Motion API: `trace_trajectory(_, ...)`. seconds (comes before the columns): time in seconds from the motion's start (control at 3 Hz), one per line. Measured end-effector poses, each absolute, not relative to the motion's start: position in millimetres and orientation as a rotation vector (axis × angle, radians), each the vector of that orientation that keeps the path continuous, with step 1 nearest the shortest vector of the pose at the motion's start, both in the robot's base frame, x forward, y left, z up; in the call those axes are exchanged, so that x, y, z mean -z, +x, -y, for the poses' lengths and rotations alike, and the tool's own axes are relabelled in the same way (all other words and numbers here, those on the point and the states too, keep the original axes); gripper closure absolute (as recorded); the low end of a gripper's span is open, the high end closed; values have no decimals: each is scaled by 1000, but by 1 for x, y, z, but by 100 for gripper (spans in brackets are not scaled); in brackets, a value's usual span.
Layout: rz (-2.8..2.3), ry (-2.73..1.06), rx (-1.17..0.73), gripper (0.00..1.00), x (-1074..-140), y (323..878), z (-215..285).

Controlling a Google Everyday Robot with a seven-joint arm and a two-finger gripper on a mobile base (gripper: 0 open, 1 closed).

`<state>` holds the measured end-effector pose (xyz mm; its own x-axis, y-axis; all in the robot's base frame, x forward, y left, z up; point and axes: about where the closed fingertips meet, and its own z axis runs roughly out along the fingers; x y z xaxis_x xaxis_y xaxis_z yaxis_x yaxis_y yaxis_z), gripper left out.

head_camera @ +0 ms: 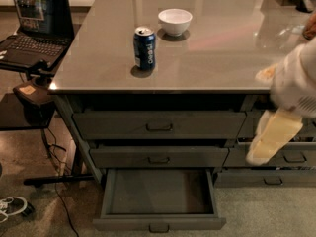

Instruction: Close bottom drawer

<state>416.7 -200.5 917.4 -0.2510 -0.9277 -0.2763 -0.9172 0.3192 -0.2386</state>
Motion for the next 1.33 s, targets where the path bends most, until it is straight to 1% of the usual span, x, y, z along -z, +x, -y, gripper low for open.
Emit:
trace_trajectory(0.33, -2258, -1565, -2, 0, -857, 404, 191)
trace_trajectory(0.67, -2315, -1489, -14, 0, -760, 384, 186)
trace_trajectory(1.0, -2326, -1485, -14, 0, -753, 383, 183)
trace_trajectory(1.33, -2380, -1448, -106, 0, -708, 375, 164)
